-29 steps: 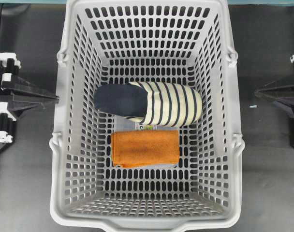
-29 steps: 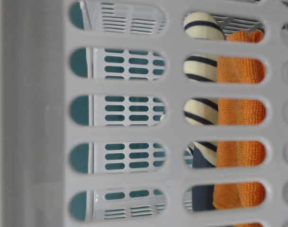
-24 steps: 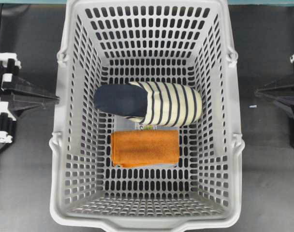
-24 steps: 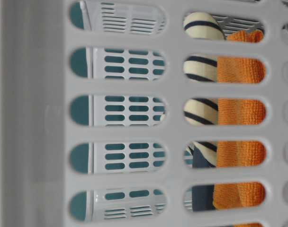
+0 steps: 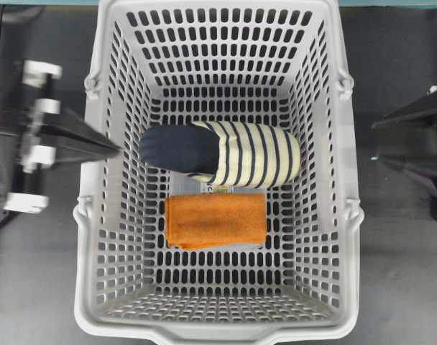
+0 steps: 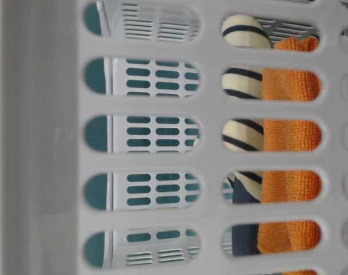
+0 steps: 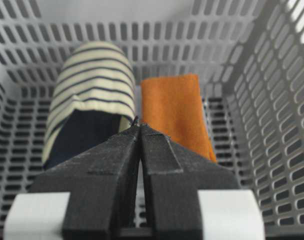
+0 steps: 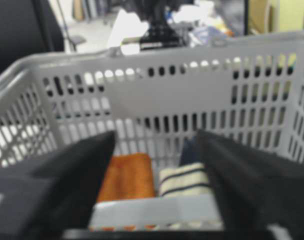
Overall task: Pick up the orange cloth from the shopping basket with the left arm.
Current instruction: 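Move the left gripper into the basket above the orange cloth, then lower the left gripper and pinch the orange cloth's edge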
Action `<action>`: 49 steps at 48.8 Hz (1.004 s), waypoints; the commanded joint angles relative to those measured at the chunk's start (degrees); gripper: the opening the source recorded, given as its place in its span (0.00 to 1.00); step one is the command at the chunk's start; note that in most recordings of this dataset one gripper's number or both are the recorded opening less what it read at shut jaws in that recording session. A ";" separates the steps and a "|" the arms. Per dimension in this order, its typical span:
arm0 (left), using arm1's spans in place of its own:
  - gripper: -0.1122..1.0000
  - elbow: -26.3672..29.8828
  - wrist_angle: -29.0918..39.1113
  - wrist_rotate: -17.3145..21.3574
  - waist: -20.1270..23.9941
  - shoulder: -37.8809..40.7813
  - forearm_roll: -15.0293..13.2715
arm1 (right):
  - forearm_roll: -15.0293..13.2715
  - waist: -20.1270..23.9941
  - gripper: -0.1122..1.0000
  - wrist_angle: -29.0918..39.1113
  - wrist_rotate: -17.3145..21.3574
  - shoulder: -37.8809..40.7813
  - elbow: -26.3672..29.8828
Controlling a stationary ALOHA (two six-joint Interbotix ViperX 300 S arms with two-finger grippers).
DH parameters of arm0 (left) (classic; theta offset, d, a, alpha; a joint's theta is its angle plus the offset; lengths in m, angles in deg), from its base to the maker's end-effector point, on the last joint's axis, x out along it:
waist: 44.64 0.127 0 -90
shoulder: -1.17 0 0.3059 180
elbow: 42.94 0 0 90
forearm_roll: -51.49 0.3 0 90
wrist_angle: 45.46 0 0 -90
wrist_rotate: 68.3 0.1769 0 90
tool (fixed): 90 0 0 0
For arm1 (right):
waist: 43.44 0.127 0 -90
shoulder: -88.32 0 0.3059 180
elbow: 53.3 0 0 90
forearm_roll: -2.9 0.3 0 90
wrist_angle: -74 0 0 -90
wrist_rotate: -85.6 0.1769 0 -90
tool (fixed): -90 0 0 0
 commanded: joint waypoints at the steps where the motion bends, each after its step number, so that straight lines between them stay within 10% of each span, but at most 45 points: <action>1: 0.10 6.06 3.43 0.18 -0.88 5.27 0.26 | -0.09 -0.35 0.75 0.53 -0.18 -0.09 1.58; 11: 0.19 15.47 15.38 0.09 -1.41 16.26 0.26 | -0.09 -0.26 0.81 2.99 -0.44 -1.58 1.76; 26: 0.89 24.43 21.80 -5.98 -3.60 27.95 0.26 | -0.18 -0.26 0.81 4.04 -0.62 -2.90 2.02; 49: 0.89 31.90 25.75 -7.21 -6.50 42.71 0.26 | -0.09 -0.35 0.81 4.04 -0.70 -3.25 1.85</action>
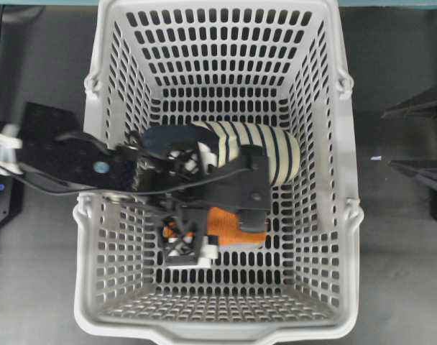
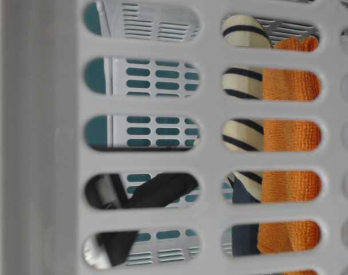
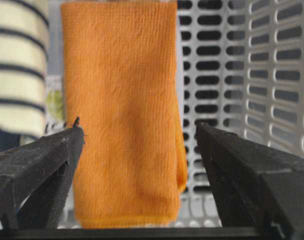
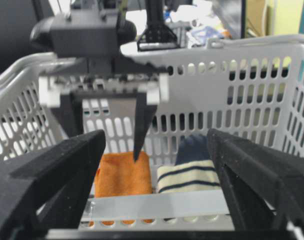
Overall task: Pick up the orange cloth from the shopping basket with the left arm.
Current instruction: 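Lower the left gripper and pinch the orange cloth's edge, then lift the pinched orange cloth upward with the left gripper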
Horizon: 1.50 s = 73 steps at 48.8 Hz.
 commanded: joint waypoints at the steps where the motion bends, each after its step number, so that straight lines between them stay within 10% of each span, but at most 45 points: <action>1: 0.89 1.93 0.00 0.09 -0.35 1.05 0.18 | 0.00 0.00 0.81 -0.26 -0.18 0.18 1.23; 33: 0.86 0.44 0.00 0.35 -0.18 7.91 0.26 | 0.00 0.00 0.80 -1.05 -0.09 -0.62 0.26; 52: 0.19 0.62 0.00 0.79 -0.09 6.59 0.26 | 0.00 -0.09 0.80 -1.23 -0.09 -0.97 0.26; 73: 0.19 9.84 9.67 1.23 0.79 0.09 0.26 | 0.00 -0.09 0.80 -1.23 -0.09 -1.41 0.09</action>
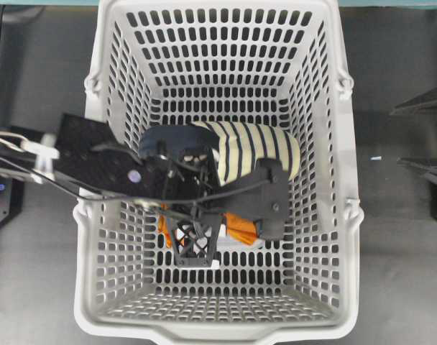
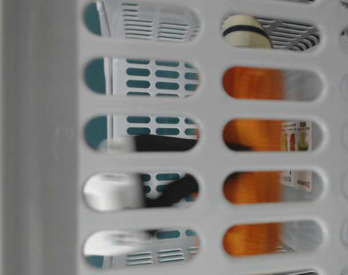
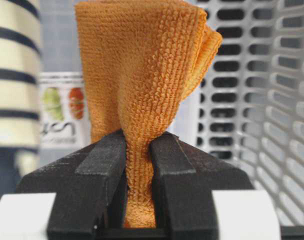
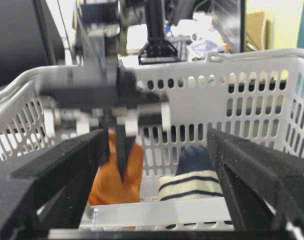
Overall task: Pick up the orange cloth from the shopping basket with the left arm.
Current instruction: 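Lift the pinched orange cloth upward with the left gripper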
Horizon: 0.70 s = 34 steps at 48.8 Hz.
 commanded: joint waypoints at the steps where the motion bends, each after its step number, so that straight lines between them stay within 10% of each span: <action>1: 0.19 5.63 2.81 0.18 0.62 -2.99 0.09 | 0.00 -0.09 0.80 -0.62 -0.09 0.35 0.44; 23: 0.19 31.73 24.17 5.71 1.93 -1.49 0.09 | 0.00 -0.09 0.80 -0.62 0.00 0.35 0.18; 34: 0.19 34.89 27.77 5.80 2.02 1.05 0.09 | 0.00 -0.09 0.80 -0.62 0.00 0.35 0.18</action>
